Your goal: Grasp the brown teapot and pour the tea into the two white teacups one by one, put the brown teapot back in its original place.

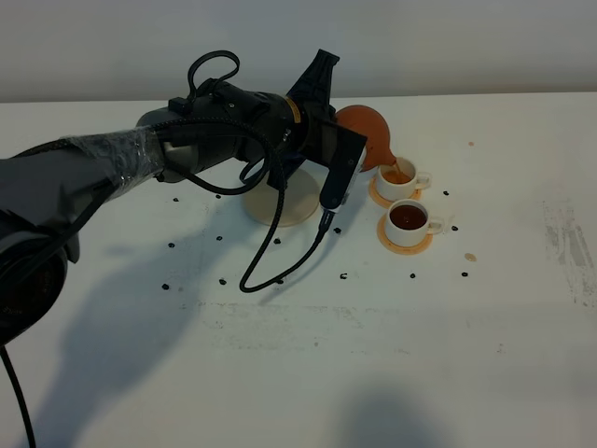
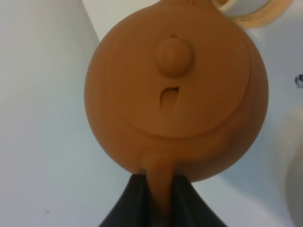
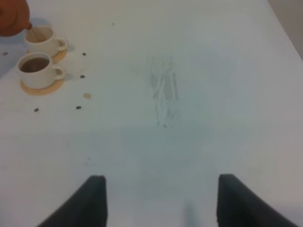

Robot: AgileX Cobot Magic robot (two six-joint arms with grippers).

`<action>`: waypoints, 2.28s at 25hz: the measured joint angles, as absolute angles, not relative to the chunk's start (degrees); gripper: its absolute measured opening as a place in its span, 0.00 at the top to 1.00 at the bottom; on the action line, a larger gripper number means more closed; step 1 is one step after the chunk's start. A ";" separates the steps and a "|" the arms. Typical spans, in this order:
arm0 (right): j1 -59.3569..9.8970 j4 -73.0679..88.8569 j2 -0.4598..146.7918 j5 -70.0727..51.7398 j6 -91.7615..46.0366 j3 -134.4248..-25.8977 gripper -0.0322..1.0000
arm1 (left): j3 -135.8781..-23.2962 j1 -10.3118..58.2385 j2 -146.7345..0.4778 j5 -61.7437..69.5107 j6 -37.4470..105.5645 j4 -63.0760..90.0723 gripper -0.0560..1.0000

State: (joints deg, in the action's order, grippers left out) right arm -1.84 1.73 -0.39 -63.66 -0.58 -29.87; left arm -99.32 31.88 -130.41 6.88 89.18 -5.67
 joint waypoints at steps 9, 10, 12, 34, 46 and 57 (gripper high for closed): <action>-1.84 1.73 -0.39 -63.66 -0.58 -29.87 0.50 | -99.32 31.88 -130.41 5.69 89.18 -5.67 0.86; -1.84 1.73 -0.39 -63.66 -0.58 -29.87 0.50 | -99.32 31.82 -130.41 5.70 89.18 -5.67 0.86; -1.84 1.73 -0.39 -63.66 -0.58 -29.87 0.50 | -99.32 31.70 -130.41 5.68 89.18 -5.67 0.86; -1.84 1.73 -0.39 -63.66 -0.58 -29.87 0.50 | -99.32 31.26 -130.41 3.55 93.31 -5.67 0.86; -1.84 1.73 -0.39 -63.66 -0.58 -29.87 0.50 | -99.32 31.09 -130.41 3.14 94.09 -5.67 0.86; -1.84 1.73 -0.39 -63.66 -0.58 -29.87 0.50 | -99.32 31.03 -130.41 3.12 96.45 -5.67 0.86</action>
